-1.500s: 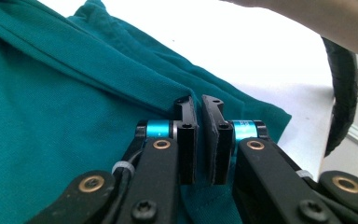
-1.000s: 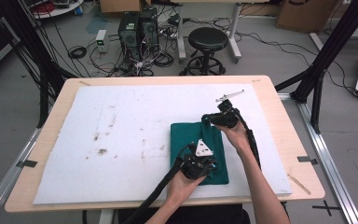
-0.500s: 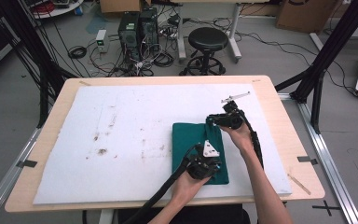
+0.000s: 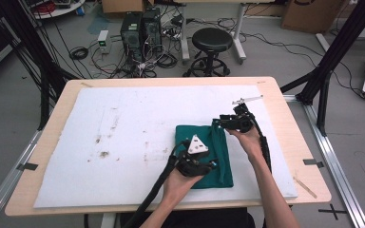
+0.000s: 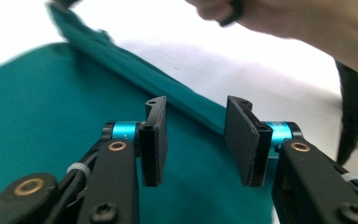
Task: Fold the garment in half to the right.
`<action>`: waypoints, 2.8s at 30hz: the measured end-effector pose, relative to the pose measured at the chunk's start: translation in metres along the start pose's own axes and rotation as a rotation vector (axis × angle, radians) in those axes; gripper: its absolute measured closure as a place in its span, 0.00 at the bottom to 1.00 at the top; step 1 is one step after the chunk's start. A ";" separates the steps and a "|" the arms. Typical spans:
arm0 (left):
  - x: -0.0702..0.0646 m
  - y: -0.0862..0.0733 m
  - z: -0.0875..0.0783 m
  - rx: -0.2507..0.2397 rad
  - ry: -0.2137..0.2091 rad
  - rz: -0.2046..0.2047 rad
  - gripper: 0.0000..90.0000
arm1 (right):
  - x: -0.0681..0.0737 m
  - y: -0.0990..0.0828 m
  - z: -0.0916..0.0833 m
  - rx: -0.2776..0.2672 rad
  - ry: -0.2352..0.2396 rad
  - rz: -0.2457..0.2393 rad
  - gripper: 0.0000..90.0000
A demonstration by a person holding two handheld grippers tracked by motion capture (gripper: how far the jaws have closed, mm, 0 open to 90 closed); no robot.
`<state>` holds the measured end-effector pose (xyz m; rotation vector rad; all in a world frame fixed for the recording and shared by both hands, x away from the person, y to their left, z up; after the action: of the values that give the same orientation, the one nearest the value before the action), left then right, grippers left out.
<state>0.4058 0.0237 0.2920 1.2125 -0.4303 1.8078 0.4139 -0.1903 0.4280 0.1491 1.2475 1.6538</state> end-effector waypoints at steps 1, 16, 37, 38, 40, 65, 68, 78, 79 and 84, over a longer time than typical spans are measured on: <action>0.005 0.000 -0.003 -0.002 0.012 -0.003 0.66 | 0.003 0.000 -0.001 -0.005 -0.001 -0.015 0.55; 0.086 -0.013 -0.021 0.057 0.183 -0.084 0.77 | 0.045 -0.005 0.008 0.012 0.016 -0.163 0.57; 0.114 -0.037 0.010 0.152 0.225 -0.167 0.69 | -0.013 -0.019 0.009 0.050 -0.191 -0.003 0.74; 0.114 -0.038 0.009 0.156 0.225 -0.171 0.68 | -0.016 -0.019 0.010 0.048 -0.191 0.009 0.74; 0.115 -0.039 0.010 0.160 0.226 -0.174 0.67 | -0.020 -0.020 0.012 0.049 -0.194 0.026 0.74; 0.066 -0.060 -0.018 0.136 0.065 -0.109 0.66 | 0.022 -0.087 -0.022 0.071 -0.094 -0.084 0.74; 0.066 -0.061 -0.027 0.111 0.072 -0.115 0.65 | 0.014 -0.092 -0.026 0.048 -0.078 -0.033 0.70; 0.019 -0.057 -0.055 0.045 -0.006 0.018 0.65 | 0.044 -0.122 -0.057 0.011 -0.004 -0.117 0.68; 0.014 -0.059 -0.055 0.059 -0.006 0.041 0.65 | 0.045 -0.127 -0.058 0.019 -0.005 -0.129 0.68; 0.003 -0.072 -0.047 0.123 -0.021 0.083 0.64 | 0.045 -0.145 -0.060 0.060 -0.042 -0.157 0.68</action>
<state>0.4383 0.0964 0.2601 1.3152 -0.3910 1.9171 0.4476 -0.2022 0.2694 0.1184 1.2455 1.4725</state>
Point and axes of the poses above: each handheld gripper's, and its own axes: z roughly forward along the jaws, y roughly out of its top, x roughly to its left, the point moved 1 cm from there along z, roughly forward along the jaws, and after that the axes turned 15 degrees about z, right-handed, at the moved point
